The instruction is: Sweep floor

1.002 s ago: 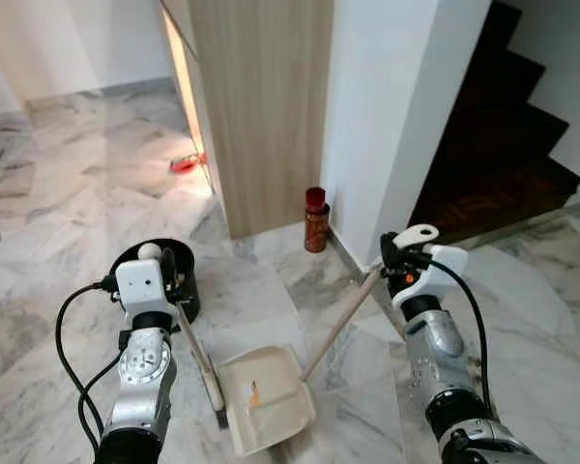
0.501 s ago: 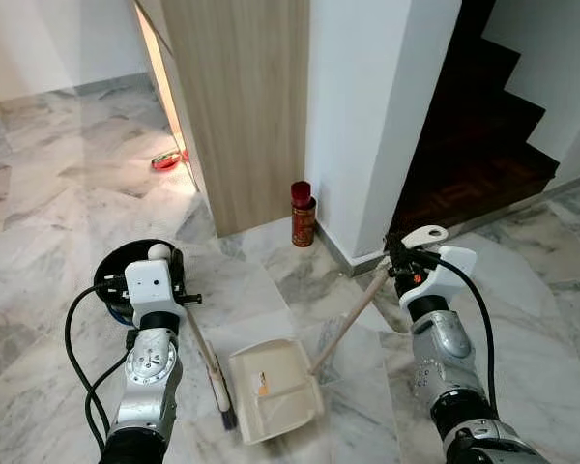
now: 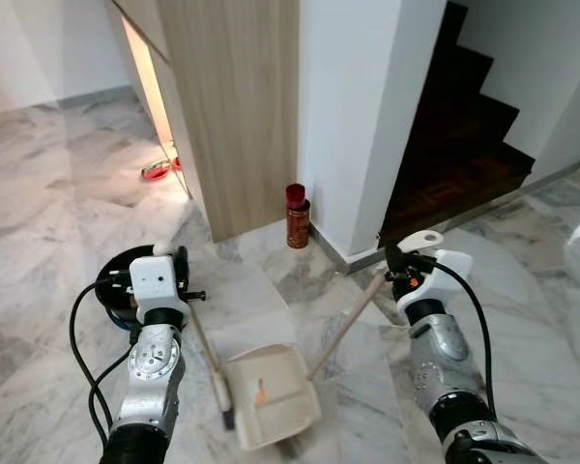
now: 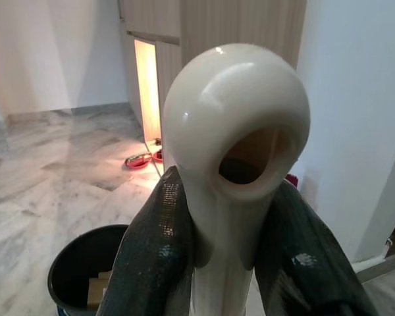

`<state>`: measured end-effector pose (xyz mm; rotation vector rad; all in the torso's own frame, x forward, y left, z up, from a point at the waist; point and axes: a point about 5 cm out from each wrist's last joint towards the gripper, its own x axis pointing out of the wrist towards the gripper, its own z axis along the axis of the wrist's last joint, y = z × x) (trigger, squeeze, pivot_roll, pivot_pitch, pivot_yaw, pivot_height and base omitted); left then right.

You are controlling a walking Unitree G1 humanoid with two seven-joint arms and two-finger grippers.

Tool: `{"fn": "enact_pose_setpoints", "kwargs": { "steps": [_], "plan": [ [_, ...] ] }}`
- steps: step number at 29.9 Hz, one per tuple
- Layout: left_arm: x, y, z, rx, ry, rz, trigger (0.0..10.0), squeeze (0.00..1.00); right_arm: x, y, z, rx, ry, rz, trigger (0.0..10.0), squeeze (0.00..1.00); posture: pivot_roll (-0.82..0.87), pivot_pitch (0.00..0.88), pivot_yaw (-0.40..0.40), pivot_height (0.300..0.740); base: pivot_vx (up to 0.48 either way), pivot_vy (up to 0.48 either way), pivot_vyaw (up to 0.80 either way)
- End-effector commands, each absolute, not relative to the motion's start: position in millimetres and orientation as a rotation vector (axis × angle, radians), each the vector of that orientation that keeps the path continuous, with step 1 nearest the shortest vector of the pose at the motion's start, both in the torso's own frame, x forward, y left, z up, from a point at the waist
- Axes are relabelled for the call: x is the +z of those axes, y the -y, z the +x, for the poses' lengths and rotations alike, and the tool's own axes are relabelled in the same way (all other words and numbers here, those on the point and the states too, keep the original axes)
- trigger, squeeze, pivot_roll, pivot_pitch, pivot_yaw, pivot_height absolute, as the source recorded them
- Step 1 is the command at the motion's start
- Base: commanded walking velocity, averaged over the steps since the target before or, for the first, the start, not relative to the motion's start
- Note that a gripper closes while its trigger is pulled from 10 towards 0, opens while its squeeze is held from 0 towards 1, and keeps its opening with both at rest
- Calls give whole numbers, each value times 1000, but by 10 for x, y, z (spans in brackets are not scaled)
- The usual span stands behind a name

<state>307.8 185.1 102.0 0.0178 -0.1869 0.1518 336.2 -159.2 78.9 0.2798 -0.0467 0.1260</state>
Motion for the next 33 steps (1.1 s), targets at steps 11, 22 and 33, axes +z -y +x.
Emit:
{"fn": "enact_pose_setpoints", "kwargs": {
  "steps": [11,22,33],
  "plan": [
    [1125,-1855,3114,152,227,28,10000,0,883,1591,3409,125,88,299,10000,0,37,0,25,740,0,299,0],
    [1097,-1848,3095,164,215,21,10000,0,879,1654,3395,106,92,295,10000,0,31,0,21,740,0,300,0],
    [1095,-1845,3090,171,216,14,10000,0,887,1639,3404,119,87,296,10000,0,36,0,10,740,0,300,0]
  ]
}}
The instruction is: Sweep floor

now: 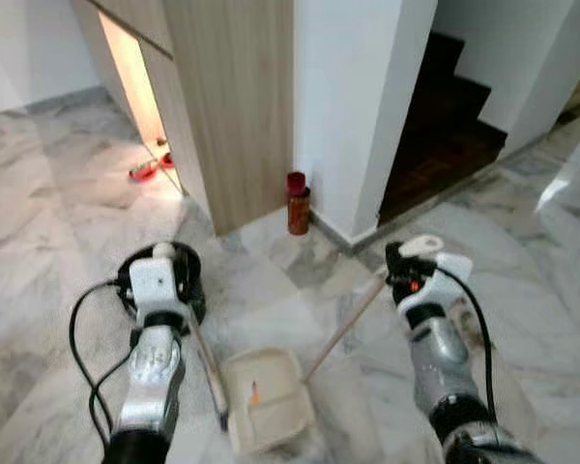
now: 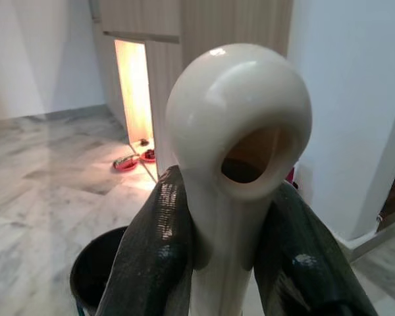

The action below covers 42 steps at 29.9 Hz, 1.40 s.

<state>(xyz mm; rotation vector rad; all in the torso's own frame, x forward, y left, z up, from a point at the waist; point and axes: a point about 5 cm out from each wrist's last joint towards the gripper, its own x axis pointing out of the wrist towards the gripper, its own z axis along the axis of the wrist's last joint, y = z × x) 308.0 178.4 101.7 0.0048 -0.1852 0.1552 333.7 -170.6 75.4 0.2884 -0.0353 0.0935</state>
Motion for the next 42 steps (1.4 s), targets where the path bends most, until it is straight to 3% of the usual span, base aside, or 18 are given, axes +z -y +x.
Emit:
{"fn": "enact_pose_setpoints", "kwargs": {
  "steps": [1,20,42],
  "plan": [
    [1094,-1846,3088,172,216,14,10000,0,886,1637,3405,120,87,296,10000,0,36,0,10,740,0,300,0],
    [1091,-1855,3082,179,215,15,10000,0,891,1602,3409,138,85,284,10000,0,42,0,7,740,0,299,0],
    [1128,-1928,3033,204,238,38,10000,0,897,1453,3445,178,66,289,10000,0,106,0,-29,740,0,14,749]
  ]
}}
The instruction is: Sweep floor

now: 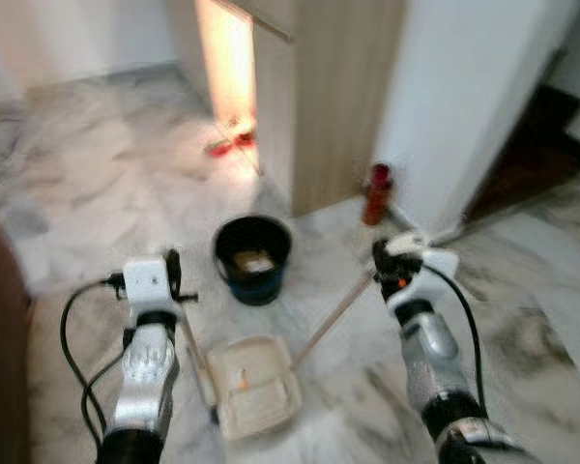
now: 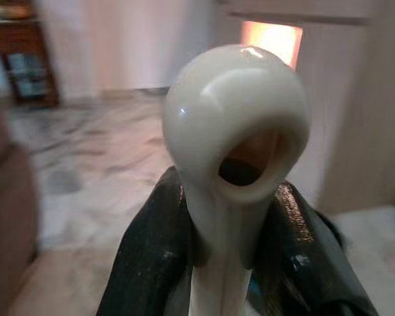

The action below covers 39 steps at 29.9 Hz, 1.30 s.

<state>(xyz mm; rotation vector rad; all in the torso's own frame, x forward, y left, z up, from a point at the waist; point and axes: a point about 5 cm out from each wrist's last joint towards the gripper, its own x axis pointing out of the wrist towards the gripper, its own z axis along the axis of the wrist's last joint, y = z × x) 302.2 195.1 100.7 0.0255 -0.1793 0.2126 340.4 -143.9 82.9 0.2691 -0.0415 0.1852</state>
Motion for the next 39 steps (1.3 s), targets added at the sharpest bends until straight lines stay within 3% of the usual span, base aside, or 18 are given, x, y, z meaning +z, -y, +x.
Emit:
{"fn": "enact_pose_setpoints", "kwargs": {
  "steps": [1,17,26,32,39],
  "plan": [
    [1133,-1941,3022,207,241,40,10000,0,898,1438,3453,179,61,293,10000,0,109,0,-30,740,0,0,0],
    [1166,-2026,2901,243,267,66,10000,0,1000,1125,3544,233,43,322,10000,0,168,0,-86,740,0,0,0],
    [1129,-2019,2921,238,246,72,10000,0,914,1131,3545,124,-32,382,10000,0,133,0,-71,740,0,0,0],
    [1082,-1937,2949,194,220,95,10000,0,1013,1088,3554,29,24,485,10000,0,106,0,-42,740,0,0,0],
    [1111,-1997,2941,138,227,188,10000,0,1230,948,3562,103,159,362,10000,0,113,0,-37,740,0,0,0]
  ]
}}
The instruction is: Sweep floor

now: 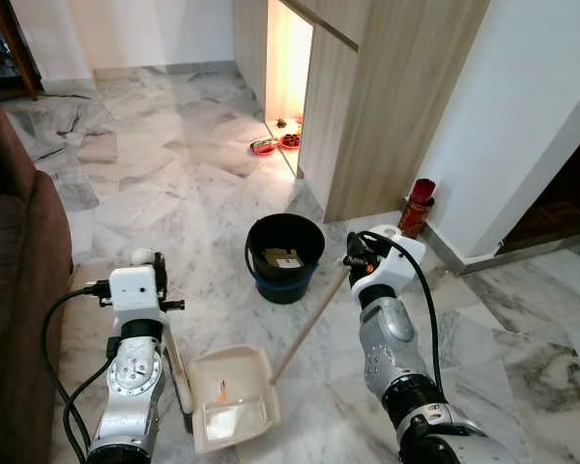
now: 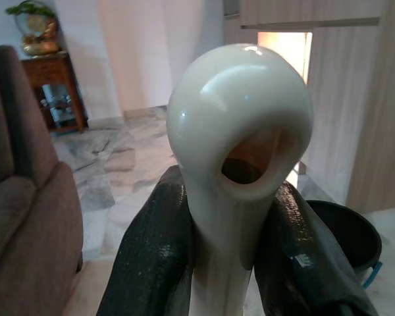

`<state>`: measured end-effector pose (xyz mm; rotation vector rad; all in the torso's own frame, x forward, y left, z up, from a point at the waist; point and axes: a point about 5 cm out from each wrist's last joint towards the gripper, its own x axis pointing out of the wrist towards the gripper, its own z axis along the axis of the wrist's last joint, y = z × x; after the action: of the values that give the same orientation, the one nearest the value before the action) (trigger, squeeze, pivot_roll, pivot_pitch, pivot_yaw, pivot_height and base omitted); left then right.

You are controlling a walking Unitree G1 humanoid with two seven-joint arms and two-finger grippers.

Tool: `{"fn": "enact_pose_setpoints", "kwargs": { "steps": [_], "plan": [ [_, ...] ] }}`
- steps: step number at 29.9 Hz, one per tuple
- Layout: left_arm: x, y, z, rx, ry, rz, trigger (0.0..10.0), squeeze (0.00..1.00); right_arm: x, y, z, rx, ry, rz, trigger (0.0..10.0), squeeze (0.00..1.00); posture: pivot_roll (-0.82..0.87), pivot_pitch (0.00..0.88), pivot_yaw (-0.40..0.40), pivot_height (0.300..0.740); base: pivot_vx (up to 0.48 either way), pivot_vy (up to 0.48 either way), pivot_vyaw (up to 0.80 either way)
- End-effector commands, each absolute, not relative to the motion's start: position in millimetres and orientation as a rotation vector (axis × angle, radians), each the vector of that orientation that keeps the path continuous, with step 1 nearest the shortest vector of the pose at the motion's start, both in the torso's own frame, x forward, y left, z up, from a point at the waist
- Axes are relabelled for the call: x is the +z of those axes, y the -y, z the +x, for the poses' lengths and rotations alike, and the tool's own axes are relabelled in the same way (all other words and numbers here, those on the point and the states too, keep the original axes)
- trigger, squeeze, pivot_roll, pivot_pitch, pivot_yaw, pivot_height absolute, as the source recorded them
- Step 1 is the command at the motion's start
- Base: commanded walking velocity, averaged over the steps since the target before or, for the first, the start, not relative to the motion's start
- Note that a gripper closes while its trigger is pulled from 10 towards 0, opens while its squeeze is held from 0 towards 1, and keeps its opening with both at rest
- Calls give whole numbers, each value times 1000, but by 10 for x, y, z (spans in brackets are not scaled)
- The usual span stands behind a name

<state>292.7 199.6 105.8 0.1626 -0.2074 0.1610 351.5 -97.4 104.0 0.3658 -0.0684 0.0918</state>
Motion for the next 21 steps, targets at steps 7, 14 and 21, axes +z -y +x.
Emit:
{"fn": "enact_pose_setpoints", "kwargs": {
  "steps": [7,14,21],
  "plan": [
    [1171,-2213,2886,110,223,325,10000,0,1256,931,3557,95,179,312,10000,0,131,0,-40,740,0,0,0],
    [1140,-2251,2870,119,210,330,10000,0,1347,925,3568,76,223,327,10000,0,133,0,-47,740,0,0,0],
    [1059,-2086,2870,81,193,312,10000,0,1532,821,3562,82,299,386,10000,0,126,0,-45,740,0,0,0]
  ]
}}
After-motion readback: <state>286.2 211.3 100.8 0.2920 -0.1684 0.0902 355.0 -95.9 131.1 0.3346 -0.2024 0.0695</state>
